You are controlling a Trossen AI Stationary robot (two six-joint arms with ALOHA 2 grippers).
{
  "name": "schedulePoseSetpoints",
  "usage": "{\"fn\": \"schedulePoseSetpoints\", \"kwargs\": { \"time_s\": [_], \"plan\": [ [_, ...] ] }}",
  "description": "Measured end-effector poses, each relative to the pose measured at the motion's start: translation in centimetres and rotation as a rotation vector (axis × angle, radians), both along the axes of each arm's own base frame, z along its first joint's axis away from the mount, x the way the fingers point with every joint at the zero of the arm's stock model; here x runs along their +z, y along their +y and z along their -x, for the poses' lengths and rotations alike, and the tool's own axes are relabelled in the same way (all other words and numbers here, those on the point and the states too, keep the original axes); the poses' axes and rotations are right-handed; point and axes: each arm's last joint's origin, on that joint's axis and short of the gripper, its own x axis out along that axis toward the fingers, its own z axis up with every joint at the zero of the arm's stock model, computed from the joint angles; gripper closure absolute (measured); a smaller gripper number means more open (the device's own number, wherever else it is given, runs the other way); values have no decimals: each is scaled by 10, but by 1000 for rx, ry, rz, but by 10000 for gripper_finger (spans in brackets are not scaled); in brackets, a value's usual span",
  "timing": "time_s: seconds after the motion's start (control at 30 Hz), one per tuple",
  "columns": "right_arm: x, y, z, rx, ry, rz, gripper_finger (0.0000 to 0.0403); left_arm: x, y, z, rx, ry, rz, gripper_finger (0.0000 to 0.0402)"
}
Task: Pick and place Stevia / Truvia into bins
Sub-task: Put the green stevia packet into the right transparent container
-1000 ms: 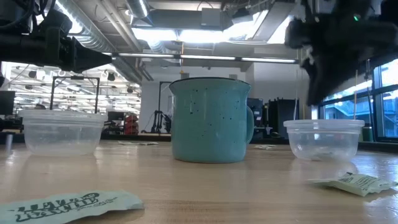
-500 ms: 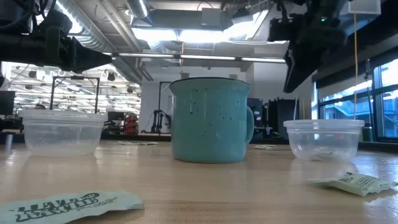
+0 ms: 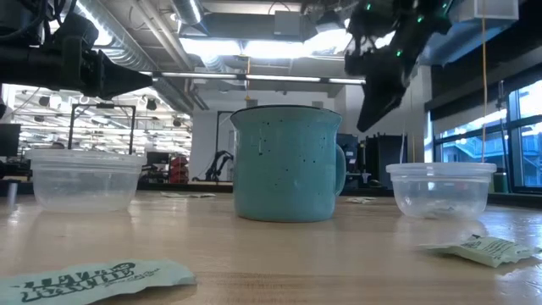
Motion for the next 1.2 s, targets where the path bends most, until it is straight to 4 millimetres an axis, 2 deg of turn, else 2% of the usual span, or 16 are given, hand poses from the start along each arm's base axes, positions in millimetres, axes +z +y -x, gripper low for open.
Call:
{"fn": "schedulePoseSetpoints", "kwargs": {
  "time_s": [0.3,0.73,0.93,1.2],
  "plan": [
    [-38,-29,-7,-155,123,-86,295,0,0,0,3,0,0,336],
    [-91,-41,-26,-218,219,-173,295,0,0,0,3,1,0,334],
    [-105,-42,-28,-221,257,-185,295,0,0,0,2,1,0,336],
    [-113,-43,-29,-246,285,-198,307,0,0,0,1,1,0,335]
  ]
}}
